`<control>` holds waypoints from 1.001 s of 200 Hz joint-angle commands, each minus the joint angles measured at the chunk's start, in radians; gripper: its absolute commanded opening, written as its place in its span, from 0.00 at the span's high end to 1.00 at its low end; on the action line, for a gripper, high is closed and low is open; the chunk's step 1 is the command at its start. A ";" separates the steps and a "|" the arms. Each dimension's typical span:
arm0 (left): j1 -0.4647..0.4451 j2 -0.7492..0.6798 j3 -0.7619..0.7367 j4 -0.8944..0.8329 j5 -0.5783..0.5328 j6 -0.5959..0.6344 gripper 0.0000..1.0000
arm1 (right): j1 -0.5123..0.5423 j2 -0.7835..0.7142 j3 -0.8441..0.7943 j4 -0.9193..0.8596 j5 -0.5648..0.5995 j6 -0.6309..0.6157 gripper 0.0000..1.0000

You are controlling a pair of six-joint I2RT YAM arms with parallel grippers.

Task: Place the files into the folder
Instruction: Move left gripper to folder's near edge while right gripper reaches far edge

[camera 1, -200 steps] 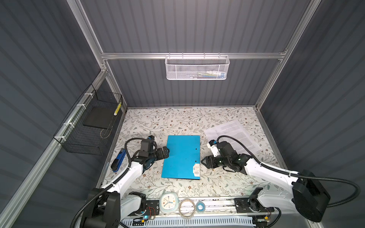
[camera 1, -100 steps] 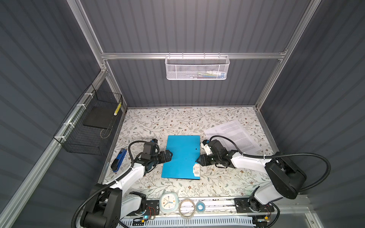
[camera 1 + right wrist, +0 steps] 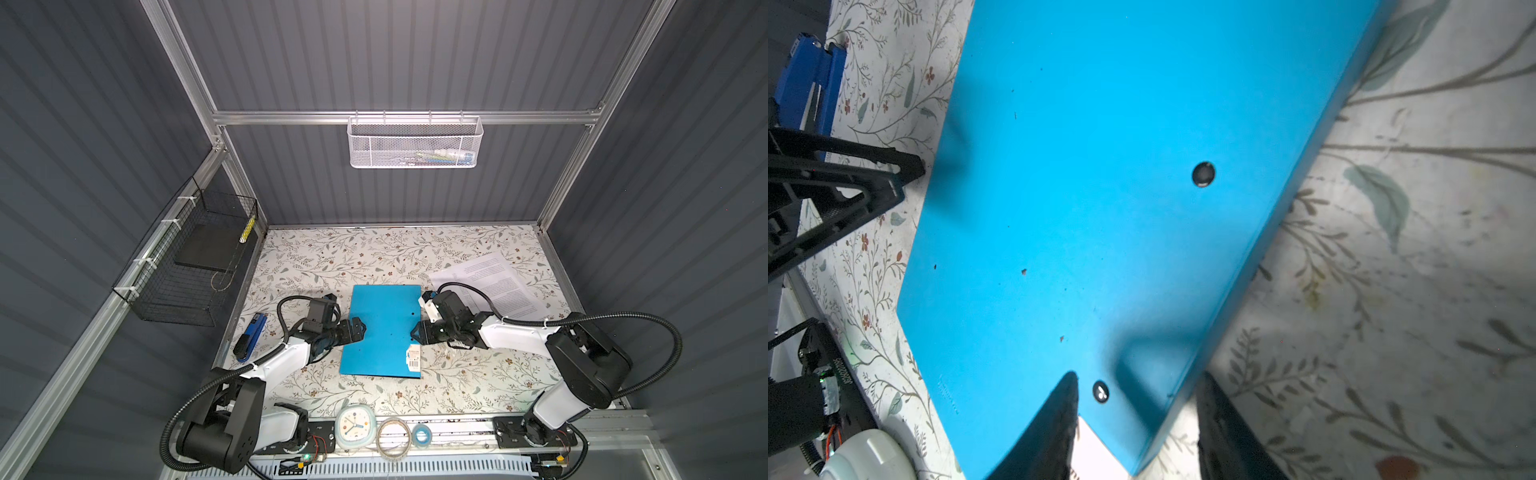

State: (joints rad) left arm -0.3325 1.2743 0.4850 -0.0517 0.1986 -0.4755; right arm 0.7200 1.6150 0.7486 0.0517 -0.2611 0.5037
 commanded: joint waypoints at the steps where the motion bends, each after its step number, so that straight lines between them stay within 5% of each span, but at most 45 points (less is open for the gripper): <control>1: -0.007 0.010 0.018 -0.004 -0.004 0.003 0.01 | 0.002 0.012 0.021 -0.014 0.013 0.016 0.53; 200: -0.017 0.027 0.057 0.073 0.187 0.041 0.01 | 0.004 0.114 0.044 0.129 -0.126 0.133 0.60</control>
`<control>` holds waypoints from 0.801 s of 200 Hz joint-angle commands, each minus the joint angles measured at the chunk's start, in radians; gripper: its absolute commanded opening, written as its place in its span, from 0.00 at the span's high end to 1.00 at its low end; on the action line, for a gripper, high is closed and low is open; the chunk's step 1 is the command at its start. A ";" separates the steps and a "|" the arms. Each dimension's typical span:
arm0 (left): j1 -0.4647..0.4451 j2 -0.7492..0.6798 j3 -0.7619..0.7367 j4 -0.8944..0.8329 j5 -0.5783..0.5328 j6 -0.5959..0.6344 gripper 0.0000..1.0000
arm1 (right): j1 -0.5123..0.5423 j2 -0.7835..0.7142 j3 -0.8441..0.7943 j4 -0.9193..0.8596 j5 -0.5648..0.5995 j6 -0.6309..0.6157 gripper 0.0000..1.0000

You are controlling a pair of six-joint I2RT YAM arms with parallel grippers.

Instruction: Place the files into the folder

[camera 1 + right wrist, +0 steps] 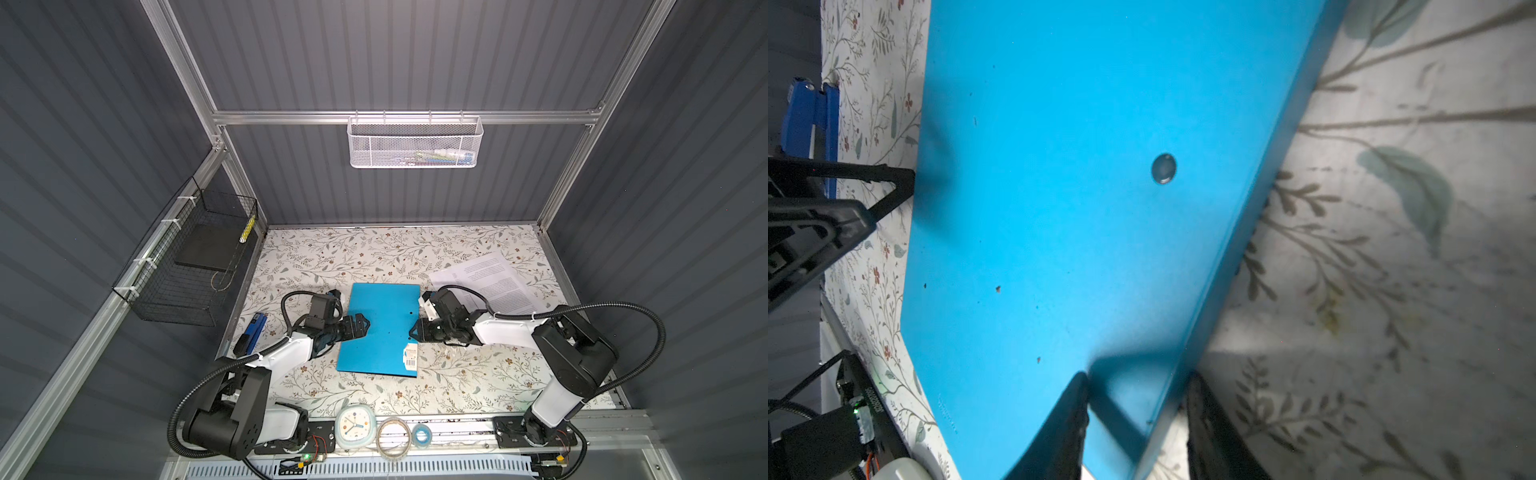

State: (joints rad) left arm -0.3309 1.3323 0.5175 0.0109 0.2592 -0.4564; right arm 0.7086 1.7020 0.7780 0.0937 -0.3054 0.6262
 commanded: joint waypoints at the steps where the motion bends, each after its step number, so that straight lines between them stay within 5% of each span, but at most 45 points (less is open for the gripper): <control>1: -0.018 -0.033 0.023 0.011 0.126 0.022 0.01 | 0.016 0.026 0.015 0.087 -0.081 0.010 0.61; 160: -0.018 -0.141 0.136 -0.161 0.174 0.068 0.01 | 0.018 0.040 0.007 0.209 -0.123 0.027 0.57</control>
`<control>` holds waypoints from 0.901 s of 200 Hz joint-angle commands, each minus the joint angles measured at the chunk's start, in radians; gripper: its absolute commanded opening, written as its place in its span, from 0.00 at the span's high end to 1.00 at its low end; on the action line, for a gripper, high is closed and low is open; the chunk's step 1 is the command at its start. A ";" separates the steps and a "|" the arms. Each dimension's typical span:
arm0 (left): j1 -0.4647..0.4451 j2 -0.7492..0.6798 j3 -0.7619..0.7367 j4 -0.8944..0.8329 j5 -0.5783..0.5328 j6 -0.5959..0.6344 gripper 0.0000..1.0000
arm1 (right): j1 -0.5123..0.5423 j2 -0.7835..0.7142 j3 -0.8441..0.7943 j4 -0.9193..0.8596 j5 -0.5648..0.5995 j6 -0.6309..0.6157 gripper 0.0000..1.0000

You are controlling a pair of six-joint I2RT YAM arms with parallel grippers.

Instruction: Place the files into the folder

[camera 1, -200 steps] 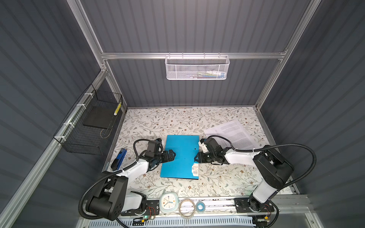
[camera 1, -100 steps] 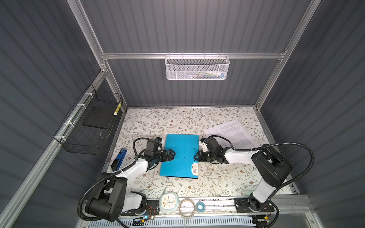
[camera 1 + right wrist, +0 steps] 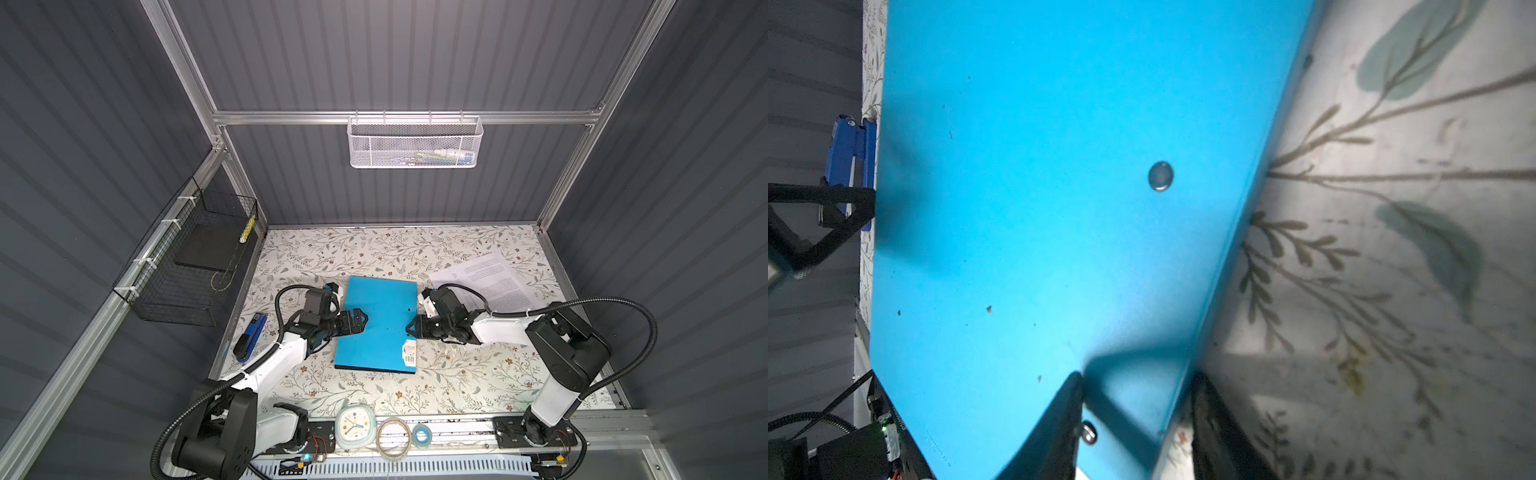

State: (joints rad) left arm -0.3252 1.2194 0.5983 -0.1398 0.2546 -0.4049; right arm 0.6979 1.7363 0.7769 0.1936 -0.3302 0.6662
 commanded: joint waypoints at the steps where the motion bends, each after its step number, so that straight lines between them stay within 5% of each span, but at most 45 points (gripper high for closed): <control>1: -0.024 -0.030 0.057 -0.012 0.178 0.016 0.01 | 0.030 0.006 0.008 0.109 -0.099 -0.013 0.57; 180: -0.035 -0.201 0.219 -0.206 0.245 0.032 0.01 | 0.027 0.110 0.142 0.153 -0.132 -0.025 0.58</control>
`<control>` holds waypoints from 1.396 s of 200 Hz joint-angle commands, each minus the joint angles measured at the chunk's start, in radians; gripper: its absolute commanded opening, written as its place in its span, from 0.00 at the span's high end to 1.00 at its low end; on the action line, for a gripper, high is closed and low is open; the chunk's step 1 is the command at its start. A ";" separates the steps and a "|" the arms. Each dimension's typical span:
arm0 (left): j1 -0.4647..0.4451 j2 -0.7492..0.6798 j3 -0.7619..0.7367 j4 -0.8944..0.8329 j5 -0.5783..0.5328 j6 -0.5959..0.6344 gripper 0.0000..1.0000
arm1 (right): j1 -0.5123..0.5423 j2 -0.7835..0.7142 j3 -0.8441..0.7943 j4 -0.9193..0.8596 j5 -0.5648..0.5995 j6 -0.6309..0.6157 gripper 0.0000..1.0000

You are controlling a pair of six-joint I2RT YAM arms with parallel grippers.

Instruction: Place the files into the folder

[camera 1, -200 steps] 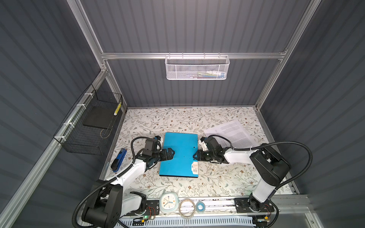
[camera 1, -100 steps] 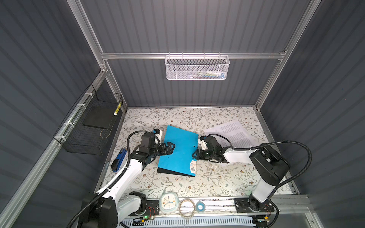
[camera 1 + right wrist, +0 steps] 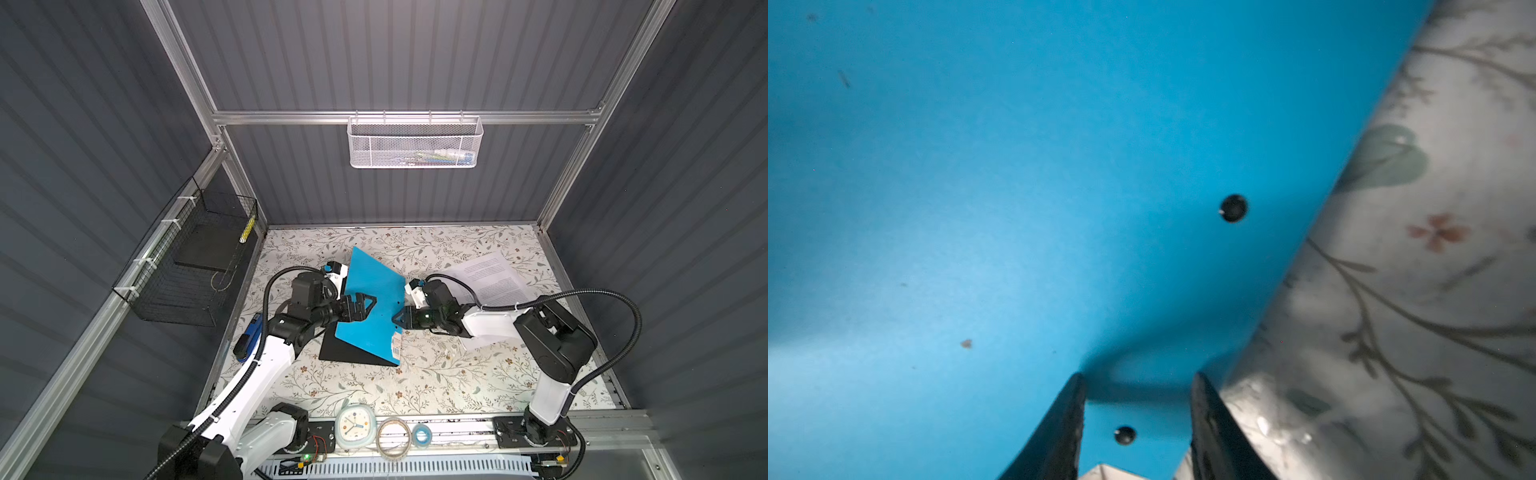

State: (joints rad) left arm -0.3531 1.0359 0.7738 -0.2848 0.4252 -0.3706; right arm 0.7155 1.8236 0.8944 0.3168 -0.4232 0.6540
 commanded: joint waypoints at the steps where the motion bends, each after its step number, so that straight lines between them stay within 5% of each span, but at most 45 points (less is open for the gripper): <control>1: -0.007 -0.017 0.044 -0.062 0.075 -0.003 0.01 | 0.009 0.022 0.025 0.029 -0.040 -0.014 0.58; 72: -0.054 0.051 0.179 -0.096 0.070 0.013 0.01 | 0.009 0.045 0.047 0.050 -0.061 0.006 0.64; 128: -0.212 0.132 0.246 -0.107 -0.083 0.018 0.01 | -0.012 0.017 0.058 0.051 -0.069 0.011 0.67; 200: -0.303 0.191 0.348 -0.146 -0.171 0.017 0.01 | -0.031 -0.004 0.152 -0.052 -0.116 -0.037 0.70; 279: -0.412 0.269 0.447 -0.213 -0.315 0.003 0.01 | -0.130 -0.095 0.017 0.008 -0.164 0.019 0.70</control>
State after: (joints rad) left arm -0.7467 1.3033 1.1717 -0.4503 0.1699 -0.3695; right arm 0.6205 1.7756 0.9642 0.3050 -0.5522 0.6540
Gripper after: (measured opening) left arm 0.994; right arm 0.302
